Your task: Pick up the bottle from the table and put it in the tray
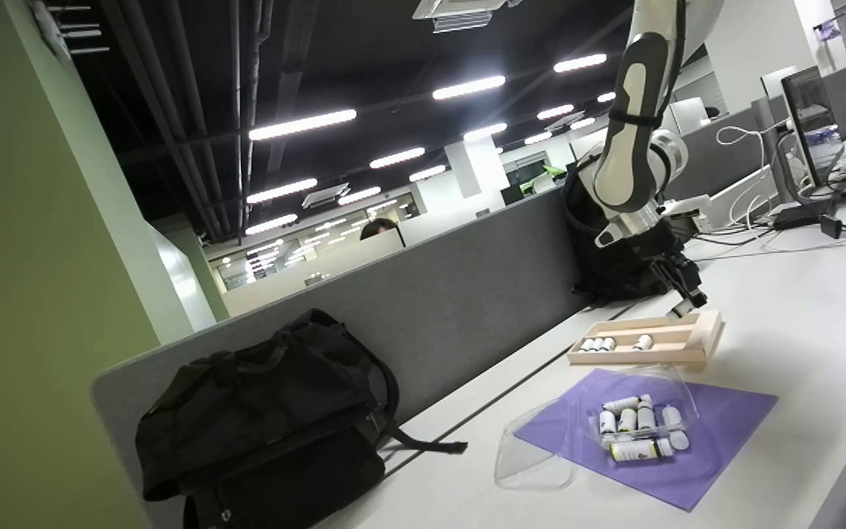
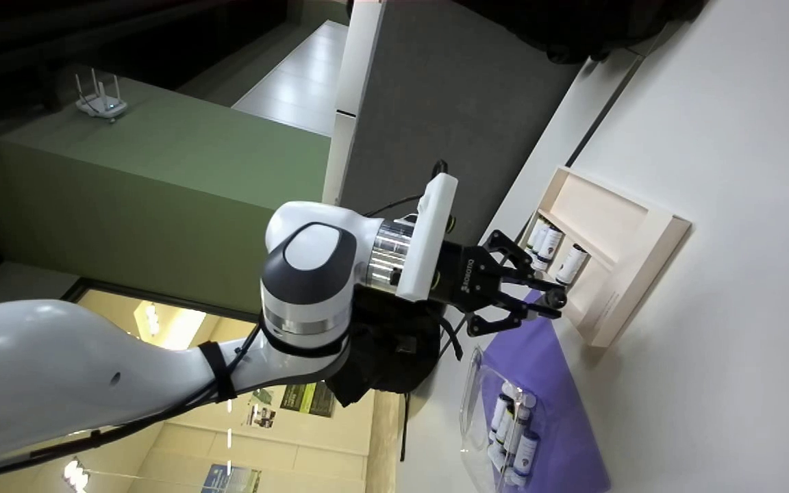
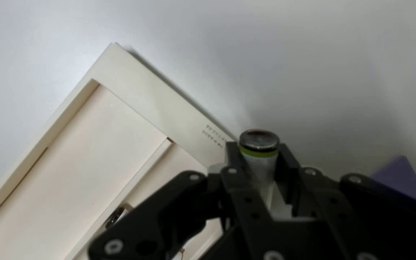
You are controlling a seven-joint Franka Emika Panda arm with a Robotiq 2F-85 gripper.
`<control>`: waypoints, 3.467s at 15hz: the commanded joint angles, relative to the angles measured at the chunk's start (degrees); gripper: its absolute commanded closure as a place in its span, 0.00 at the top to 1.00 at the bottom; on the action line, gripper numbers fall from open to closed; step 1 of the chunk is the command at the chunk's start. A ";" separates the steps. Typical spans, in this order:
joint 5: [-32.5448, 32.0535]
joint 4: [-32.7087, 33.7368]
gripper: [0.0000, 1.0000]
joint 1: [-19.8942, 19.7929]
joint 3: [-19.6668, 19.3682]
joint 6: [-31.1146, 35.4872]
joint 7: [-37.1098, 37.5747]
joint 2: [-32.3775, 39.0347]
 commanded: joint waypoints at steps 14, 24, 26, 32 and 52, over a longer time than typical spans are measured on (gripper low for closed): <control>-9.44 7.15 0.37 1.25 -2.50 -1.26 -22.91 5.50; -6.17 8.18 0.12 -1.63 -0.93 14.06 -27.44 10.90; -5.16 8.11 0.12 -2.16 -0.35 17.46 -29.00 12.32; -1.63 7.76 0.12 -4.28 2.81 19.22 -34.85 13.74; 9.03 8.08 0.96 -7.40 6.16 11.95 -52.35 12.53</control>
